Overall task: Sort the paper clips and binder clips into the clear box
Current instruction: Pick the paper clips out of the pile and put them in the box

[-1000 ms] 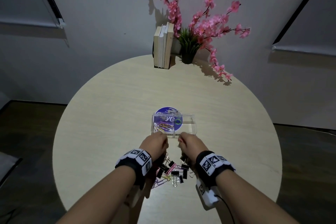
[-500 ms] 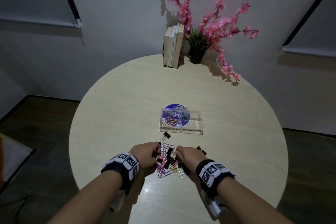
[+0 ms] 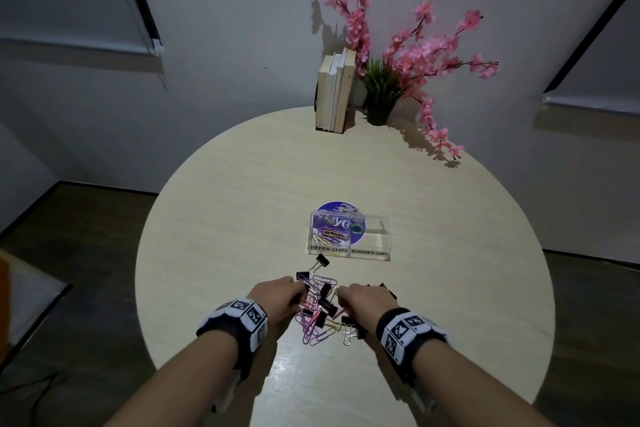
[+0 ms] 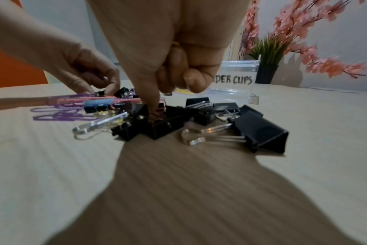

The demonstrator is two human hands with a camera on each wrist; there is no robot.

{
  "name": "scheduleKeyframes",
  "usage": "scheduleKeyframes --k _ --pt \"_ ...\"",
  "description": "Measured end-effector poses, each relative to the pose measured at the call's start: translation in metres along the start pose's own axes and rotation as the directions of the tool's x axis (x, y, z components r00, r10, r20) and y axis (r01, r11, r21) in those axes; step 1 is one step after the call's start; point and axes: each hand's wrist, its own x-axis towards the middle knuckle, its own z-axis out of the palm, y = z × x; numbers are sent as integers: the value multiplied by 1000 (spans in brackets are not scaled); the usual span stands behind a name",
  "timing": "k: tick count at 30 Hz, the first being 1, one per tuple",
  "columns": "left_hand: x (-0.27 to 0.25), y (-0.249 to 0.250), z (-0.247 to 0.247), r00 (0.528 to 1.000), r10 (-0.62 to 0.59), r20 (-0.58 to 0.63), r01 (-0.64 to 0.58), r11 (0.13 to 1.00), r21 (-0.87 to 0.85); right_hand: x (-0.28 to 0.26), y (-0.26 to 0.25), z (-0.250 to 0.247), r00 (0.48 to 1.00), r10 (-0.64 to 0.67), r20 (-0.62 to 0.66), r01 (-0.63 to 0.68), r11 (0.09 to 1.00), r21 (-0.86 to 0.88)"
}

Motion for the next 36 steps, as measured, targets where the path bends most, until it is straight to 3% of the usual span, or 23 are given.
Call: scheduleKeyframes --k 3,6,11,15,20,23,27,31,34,36 --pt "0 5 -1 999 2 -32 -1 998 56 -5 4 -4 998 31 -48 -26 994 102" --pt "-1 6 -4 998 4 -67 0 998 60 -11 14 -8 987 141 -71 -120 962 245" --pt "-6 2 -12 981 -74 -180 64 996 -64 -19 23 -10 956 288 -46 -234 852 468" --pt "-10 -3 -11 982 -105 -159 79 984 -162 -23 20 -5 949 314 -20 -249 788 563" --pt "-9 -6 -11 983 -105 -150 88 989 -120 -16 22 -1 910 415 -27 -225 546 807" --pt "-12 -6 -10 974 -178 -142 142 962 -233 -15 21 0 888 461 6 -232 436 869" --pt "-14 -11 -5 956 -265 -125 192 889 -416 -14 21 6 903 424 73 -207 280 937" --pt "-8 -14 2 966 -250 -60 185 838 -513 -11 20 10 906 412 92 -218 270 938" --pt "-5 -12 4 967 -244 -70 141 746 -651 -11 17 7 900 419 116 -243 264 933" --pt "-5 -12 5 972 -227 -66 110 680 -725 -11 14 4 907 414 78 -234 342 910"
